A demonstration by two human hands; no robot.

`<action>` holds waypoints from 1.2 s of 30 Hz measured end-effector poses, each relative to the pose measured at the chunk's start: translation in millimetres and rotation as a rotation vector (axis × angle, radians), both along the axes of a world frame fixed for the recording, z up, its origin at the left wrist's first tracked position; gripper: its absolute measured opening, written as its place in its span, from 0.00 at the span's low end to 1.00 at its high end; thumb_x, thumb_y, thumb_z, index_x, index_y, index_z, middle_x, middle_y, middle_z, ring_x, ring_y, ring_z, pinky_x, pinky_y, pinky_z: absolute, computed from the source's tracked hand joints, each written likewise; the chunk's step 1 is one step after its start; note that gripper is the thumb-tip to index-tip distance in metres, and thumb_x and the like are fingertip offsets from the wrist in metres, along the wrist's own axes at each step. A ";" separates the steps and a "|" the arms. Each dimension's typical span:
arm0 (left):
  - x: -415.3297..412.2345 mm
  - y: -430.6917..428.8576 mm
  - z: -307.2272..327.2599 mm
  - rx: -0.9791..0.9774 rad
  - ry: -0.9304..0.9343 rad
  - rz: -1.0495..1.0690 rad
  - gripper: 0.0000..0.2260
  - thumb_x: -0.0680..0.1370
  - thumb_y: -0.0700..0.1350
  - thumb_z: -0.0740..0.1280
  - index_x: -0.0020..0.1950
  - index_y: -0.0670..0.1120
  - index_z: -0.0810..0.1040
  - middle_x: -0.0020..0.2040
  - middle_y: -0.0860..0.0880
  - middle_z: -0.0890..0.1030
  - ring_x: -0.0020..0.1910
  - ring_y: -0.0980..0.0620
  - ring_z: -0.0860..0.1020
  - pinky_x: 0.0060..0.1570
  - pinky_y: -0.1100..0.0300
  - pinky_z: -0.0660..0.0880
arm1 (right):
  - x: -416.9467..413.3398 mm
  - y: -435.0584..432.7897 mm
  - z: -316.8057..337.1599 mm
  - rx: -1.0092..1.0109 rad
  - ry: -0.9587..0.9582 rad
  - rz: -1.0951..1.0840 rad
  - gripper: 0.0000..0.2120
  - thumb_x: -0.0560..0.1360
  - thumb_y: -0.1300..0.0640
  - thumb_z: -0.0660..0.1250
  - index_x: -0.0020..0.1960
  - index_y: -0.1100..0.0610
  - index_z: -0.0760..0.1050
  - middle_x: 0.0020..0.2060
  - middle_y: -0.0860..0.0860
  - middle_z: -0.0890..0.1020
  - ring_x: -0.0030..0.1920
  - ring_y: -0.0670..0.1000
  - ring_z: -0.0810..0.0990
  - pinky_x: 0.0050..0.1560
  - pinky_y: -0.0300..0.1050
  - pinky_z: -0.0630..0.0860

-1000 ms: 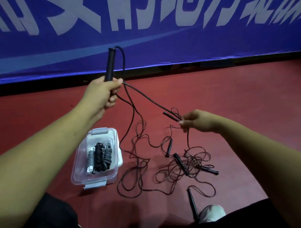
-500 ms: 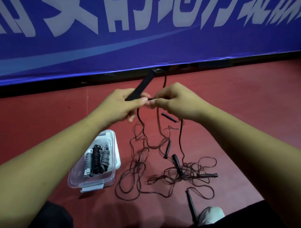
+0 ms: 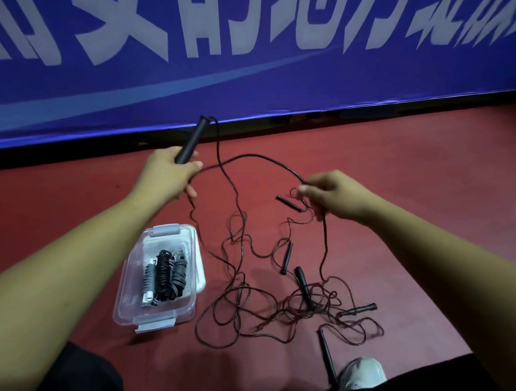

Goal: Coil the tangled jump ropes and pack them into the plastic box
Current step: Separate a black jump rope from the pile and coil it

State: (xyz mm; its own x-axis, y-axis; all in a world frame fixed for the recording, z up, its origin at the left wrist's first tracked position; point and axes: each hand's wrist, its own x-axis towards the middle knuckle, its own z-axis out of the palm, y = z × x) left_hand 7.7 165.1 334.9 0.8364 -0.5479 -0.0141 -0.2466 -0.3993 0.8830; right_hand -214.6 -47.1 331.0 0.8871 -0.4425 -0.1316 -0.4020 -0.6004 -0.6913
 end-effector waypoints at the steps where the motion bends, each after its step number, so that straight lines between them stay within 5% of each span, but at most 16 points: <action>1: -1.0 -1.3 0.0 -0.033 -0.001 0.003 0.10 0.78 0.41 0.69 0.59 0.45 0.79 0.48 0.46 0.82 0.21 0.57 0.78 0.19 0.67 0.66 | 5.4 7.9 10.6 -0.011 -0.077 0.000 0.12 0.82 0.53 0.63 0.49 0.58 0.82 0.27 0.49 0.75 0.26 0.46 0.75 0.32 0.40 0.73; 6: -34.3 -9.3 18.9 -0.341 0.165 -0.278 0.11 0.81 0.42 0.65 0.63 0.46 0.78 0.59 0.49 0.83 0.28 0.51 0.79 0.21 0.65 0.60 | 24.9 52.9 51.2 -0.077 -0.157 0.100 0.10 0.80 0.52 0.67 0.45 0.54 0.84 0.22 0.45 0.68 0.23 0.43 0.64 0.25 0.33 0.61; 11: -64.5 -11.2 16.5 -0.208 0.195 -0.517 0.03 0.79 0.43 0.66 0.50 0.45 0.78 0.37 0.50 0.82 0.23 0.53 0.71 0.20 0.66 0.58 | 31.2 64.5 62.6 -0.098 -0.185 0.118 0.10 0.78 0.57 0.67 0.42 0.59 0.84 0.23 0.47 0.67 0.21 0.45 0.63 0.24 0.36 0.59; 15: -55.7 -12.2 16.9 -0.213 0.187 -0.340 0.08 0.78 0.43 0.69 0.40 0.47 0.74 0.26 0.53 0.72 0.20 0.56 0.63 0.20 0.68 0.56 | 24.3 46.4 40.5 -0.047 -0.078 0.124 0.13 0.80 0.54 0.66 0.39 0.57 0.80 0.26 0.52 0.75 0.25 0.45 0.72 0.29 0.39 0.69; 21: -14.3 1.5 18.5 -0.338 0.272 -0.033 0.09 0.78 0.43 0.69 0.40 0.49 0.72 0.30 0.51 0.69 0.19 0.57 0.63 0.20 0.68 0.55 | -6.5 1.5 -30.1 0.062 0.335 0.065 0.10 0.81 0.58 0.65 0.43 0.61 0.79 0.35 0.58 0.84 0.38 0.55 0.82 0.49 0.54 0.81; 25: -1.2 8.6 7.2 -0.023 0.118 0.023 0.03 0.78 0.40 0.68 0.49 0.47 0.76 0.43 0.45 0.81 0.19 0.58 0.74 0.18 0.69 0.60 | 0.5 8.5 -13.4 0.014 0.132 0.014 0.13 0.82 0.56 0.63 0.43 0.60 0.80 0.29 0.53 0.80 0.30 0.50 0.78 0.38 0.43 0.75; 29: -11.6 0.1 6.7 -0.116 0.058 -0.043 0.09 0.79 0.39 0.67 0.59 0.44 0.76 0.52 0.44 0.81 0.28 0.52 0.83 0.19 0.66 0.66 | 16.4 39.5 27.2 -0.053 -0.014 0.117 0.13 0.81 0.54 0.64 0.40 0.55 0.80 0.24 0.48 0.74 0.23 0.44 0.69 0.28 0.35 0.67; 34: -55.4 -6.5 14.5 -0.225 0.188 -0.445 0.10 0.79 0.41 0.67 0.60 0.42 0.80 0.54 0.50 0.83 0.32 0.50 0.78 0.24 0.65 0.61 | 24.2 65.2 58.1 0.011 -0.130 0.186 0.13 0.81 0.56 0.64 0.42 0.60 0.81 0.23 0.50 0.73 0.20 0.45 0.68 0.25 0.38 0.66; 36: -63.7 -4.9 13.7 -0.196 0.204 -0.505 0.06 0.79 0.42 0.67 0.54 0.43 0.81 0.42 0.50 0.82 0.30 0.52 0.74 0.25 0.64 0.60 | 23.9 65.1 62.4 0.059 -0.165 0.171 0.12 0.81 0.57 0.64 0.42 0.62 0.80 0.24 0.53 0.72 0.20 0.47 0.67 0.24 0.38 0.64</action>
State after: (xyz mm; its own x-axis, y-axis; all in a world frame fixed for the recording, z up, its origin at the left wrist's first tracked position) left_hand -56.0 160.1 348.6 0.4615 -0.8871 -0.0056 -0.1816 -0.1006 0.9782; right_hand -190.6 18.0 393.4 0.9601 -0.2797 0.0001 -0.1766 -0.6064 -0.7753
